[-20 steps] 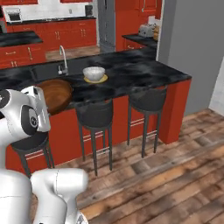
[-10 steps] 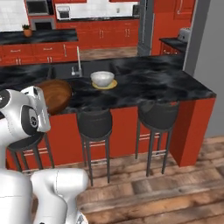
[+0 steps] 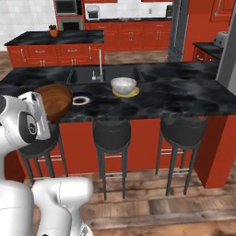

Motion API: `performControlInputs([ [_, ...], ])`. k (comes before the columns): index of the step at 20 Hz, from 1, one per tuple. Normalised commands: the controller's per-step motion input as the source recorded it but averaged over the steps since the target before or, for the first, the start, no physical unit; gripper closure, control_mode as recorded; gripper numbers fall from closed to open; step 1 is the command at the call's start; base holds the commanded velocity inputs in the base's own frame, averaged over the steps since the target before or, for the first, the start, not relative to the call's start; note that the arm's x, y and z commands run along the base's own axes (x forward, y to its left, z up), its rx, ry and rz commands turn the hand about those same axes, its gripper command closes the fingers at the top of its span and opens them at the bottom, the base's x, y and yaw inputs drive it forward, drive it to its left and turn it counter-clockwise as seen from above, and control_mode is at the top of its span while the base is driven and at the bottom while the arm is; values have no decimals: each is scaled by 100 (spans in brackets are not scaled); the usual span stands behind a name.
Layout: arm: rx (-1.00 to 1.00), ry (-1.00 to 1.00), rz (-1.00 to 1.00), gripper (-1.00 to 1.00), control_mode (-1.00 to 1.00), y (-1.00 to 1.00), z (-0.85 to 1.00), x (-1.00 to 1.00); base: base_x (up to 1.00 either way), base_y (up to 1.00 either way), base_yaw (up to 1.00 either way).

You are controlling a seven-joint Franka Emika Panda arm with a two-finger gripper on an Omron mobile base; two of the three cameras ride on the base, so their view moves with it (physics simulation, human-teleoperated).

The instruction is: Move the bowls from the cabinet to the plates on the dining table.

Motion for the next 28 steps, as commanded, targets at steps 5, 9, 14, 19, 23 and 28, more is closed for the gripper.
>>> performControlInputs([
  [5, 0, 0, 0, 100, 100, 0, 0, 0, 47, -1, 0],
  [9, 0, 0, 0, 100, 100, 0, 0, 0, 44, -1, 0],
  [14, 0, 0, 0, 100, 100, 0, 0, 0, 45, -4, 0],
  [19, 0, 0, 0, 100, 100, 0, 0, 0, 46, -8, 0],
  [23, 0, 0, 0, 100, 100, 0, 0, 0, 49, -8, 0],
  [28, 0, 0, 0, 100, 100, 0, 0, 0, 51, -7, 0],
])
